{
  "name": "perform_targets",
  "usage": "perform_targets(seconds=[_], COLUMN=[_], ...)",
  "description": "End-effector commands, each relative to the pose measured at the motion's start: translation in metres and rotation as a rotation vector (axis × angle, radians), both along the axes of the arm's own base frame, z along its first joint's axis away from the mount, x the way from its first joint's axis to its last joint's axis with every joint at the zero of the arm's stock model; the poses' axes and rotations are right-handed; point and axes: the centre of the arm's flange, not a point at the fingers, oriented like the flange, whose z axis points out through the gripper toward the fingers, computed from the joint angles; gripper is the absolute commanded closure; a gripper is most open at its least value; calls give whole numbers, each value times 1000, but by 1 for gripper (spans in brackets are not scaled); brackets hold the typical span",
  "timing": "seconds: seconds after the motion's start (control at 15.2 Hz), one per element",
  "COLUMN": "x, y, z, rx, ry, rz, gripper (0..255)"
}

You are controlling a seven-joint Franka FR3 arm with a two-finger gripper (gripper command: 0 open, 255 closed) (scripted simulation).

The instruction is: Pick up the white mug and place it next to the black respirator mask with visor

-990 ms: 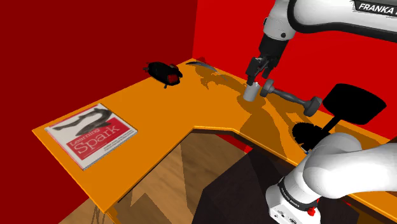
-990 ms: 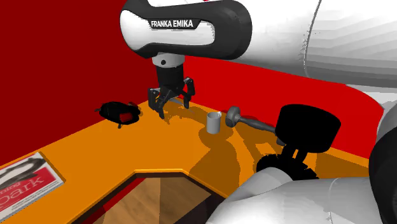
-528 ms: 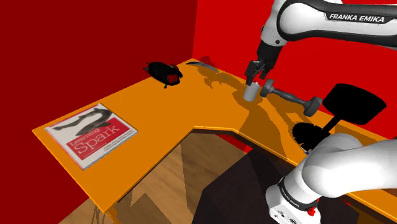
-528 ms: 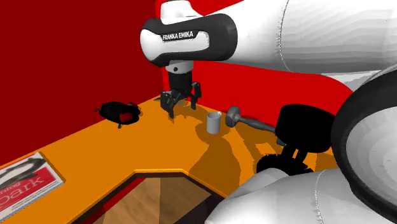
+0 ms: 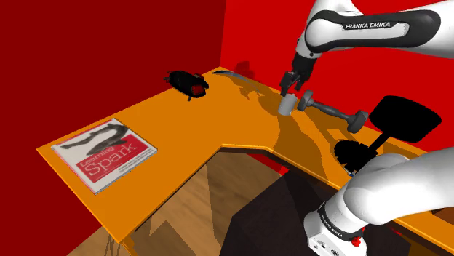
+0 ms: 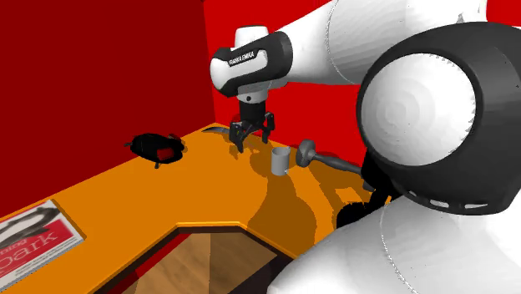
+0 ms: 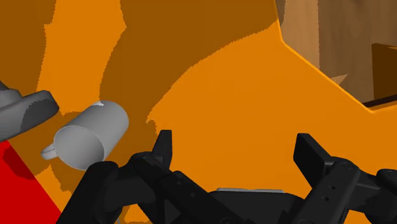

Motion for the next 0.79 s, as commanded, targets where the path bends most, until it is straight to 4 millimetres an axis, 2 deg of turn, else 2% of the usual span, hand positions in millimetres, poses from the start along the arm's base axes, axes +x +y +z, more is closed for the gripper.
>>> perform_targets(seconds=[0.0,0.73], x=[12,71], y=[-25,-141], z=[-13,-81], rx=[2,20], ry=[-3,-13], rz=[-6,-38], gripper=[0,0])
